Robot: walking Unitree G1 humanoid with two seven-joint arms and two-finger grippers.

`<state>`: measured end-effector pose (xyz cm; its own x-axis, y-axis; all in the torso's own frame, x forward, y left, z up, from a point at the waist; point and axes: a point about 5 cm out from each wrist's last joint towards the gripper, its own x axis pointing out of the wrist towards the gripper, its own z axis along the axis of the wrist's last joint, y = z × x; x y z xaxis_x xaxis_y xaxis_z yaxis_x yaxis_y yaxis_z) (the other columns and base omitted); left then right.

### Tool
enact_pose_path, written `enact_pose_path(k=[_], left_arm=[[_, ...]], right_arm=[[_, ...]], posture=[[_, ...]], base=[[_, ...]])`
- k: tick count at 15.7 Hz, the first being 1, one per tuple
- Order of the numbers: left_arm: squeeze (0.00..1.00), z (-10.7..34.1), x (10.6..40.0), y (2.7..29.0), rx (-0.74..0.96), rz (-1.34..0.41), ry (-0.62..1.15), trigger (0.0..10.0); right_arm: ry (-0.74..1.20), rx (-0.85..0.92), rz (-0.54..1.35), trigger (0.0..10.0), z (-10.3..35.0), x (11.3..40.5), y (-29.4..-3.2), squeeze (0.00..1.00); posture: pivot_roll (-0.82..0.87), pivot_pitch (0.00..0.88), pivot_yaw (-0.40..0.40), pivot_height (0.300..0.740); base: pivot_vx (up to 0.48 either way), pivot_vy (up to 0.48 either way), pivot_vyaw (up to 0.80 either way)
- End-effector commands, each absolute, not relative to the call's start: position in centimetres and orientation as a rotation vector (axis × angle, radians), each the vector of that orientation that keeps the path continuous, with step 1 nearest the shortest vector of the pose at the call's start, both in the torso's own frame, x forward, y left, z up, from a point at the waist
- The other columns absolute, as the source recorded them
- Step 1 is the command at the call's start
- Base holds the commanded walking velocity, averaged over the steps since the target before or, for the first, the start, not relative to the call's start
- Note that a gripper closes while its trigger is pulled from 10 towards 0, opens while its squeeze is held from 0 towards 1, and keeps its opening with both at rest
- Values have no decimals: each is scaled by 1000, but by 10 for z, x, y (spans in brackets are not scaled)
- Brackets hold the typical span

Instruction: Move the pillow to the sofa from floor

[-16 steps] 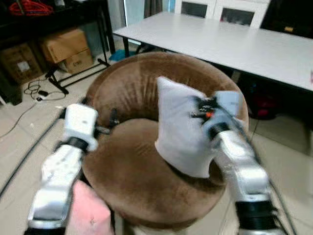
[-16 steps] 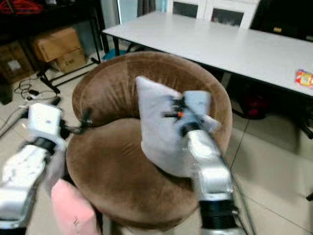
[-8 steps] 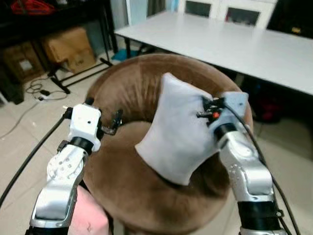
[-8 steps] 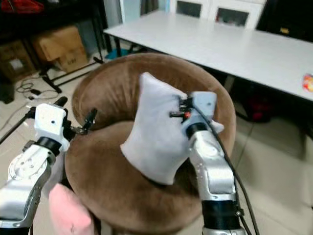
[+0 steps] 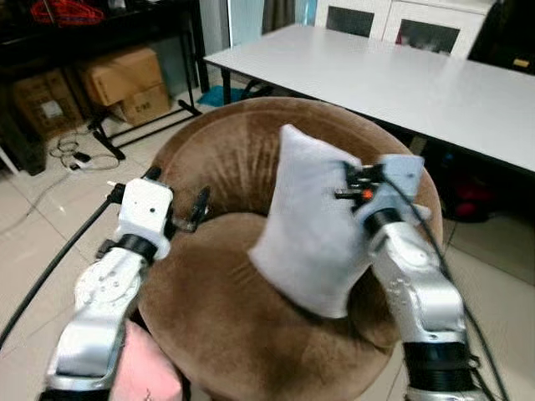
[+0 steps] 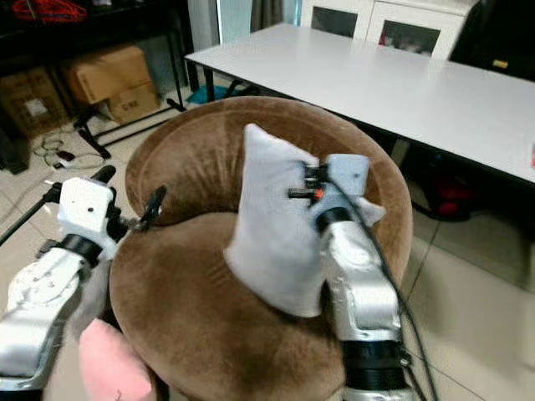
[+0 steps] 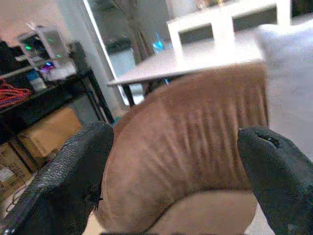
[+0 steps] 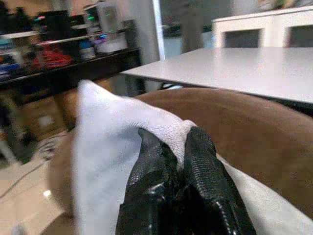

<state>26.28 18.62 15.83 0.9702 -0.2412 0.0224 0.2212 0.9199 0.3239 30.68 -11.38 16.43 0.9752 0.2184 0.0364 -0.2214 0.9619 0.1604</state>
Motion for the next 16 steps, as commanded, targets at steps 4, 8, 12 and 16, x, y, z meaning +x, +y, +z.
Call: enact_pose_path(k=[4,8,12,16], left_arm=[[0,155,258,182,417,-373,-6,10000],[0,150,254,177,461,-480,42,10000],[0,148,249,177,447,-532,72,10000],[0,152,240,182,396,-660,103,10000]], right_arm=[[-11,236,405,10000,191,319,-82,0],[99,388,534,10000,202,338,-44,0],[255,640,265,10000,190,374,-60,0],[338,767,-129,10000,148,390,-130,0]], posture=[[-35,0,-5,740],[-25,0,-14,740],[-6,0,-27,740],[3,0,-32,740]], base=[[0,0,0],[0,0,0],[0,0,0],[0,0,0]])
